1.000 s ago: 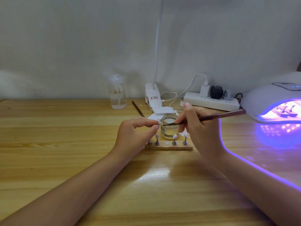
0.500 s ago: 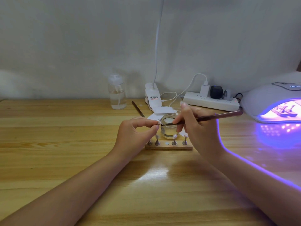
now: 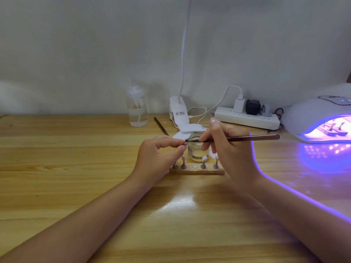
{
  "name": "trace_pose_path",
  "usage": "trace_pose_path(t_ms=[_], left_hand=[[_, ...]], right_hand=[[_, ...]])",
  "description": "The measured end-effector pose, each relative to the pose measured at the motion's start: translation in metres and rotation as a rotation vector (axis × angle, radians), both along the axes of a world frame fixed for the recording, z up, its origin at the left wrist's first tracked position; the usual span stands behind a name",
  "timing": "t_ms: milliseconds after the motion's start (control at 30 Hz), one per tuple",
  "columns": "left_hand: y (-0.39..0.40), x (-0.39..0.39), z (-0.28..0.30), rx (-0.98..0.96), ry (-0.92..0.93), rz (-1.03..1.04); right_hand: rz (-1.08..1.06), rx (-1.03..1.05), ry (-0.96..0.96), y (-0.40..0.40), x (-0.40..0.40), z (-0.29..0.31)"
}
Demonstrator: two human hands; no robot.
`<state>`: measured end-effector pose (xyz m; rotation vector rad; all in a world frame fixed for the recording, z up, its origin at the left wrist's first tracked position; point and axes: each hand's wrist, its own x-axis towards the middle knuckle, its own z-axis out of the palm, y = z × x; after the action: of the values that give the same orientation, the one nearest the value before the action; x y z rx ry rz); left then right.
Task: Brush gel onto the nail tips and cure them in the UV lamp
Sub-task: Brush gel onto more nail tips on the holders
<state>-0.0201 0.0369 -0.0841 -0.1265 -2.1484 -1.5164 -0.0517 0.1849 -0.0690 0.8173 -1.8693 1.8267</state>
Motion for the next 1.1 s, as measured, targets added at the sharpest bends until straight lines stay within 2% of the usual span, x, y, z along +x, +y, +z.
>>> trace_pose_path(t_ms=[200,467,767,1000,1100], left_hand=[[0.0003,-0.0005,0.0001,-0.004,-0.007,-0.003],[-0.0004,-0.0016,-0.0009,0.01,0.006,0.001],[-0.0007,-0.0018,-0.0015,-0.003,-0.003,0.0],[-0.0005,-0.0024,-0.0021,0.019,0.005,-0.004],[0.0004,-0.0022,-0.0024,0.024,0.003,-0.001]], right_hand=[[-0.043,-0.035,0.014,0.0027,-0.0011,-0.0003],[-0.015,0.039,0.022,-0.0015,0.0016,0.001],[-0.04,-0.033,0.015,0.0024,-0.0009,0.0012],[-0.003,0.107,0.061,0.0006,0.001,0.0014],[0.002,0.06,0.038,0.0011,0.001,0.002]])
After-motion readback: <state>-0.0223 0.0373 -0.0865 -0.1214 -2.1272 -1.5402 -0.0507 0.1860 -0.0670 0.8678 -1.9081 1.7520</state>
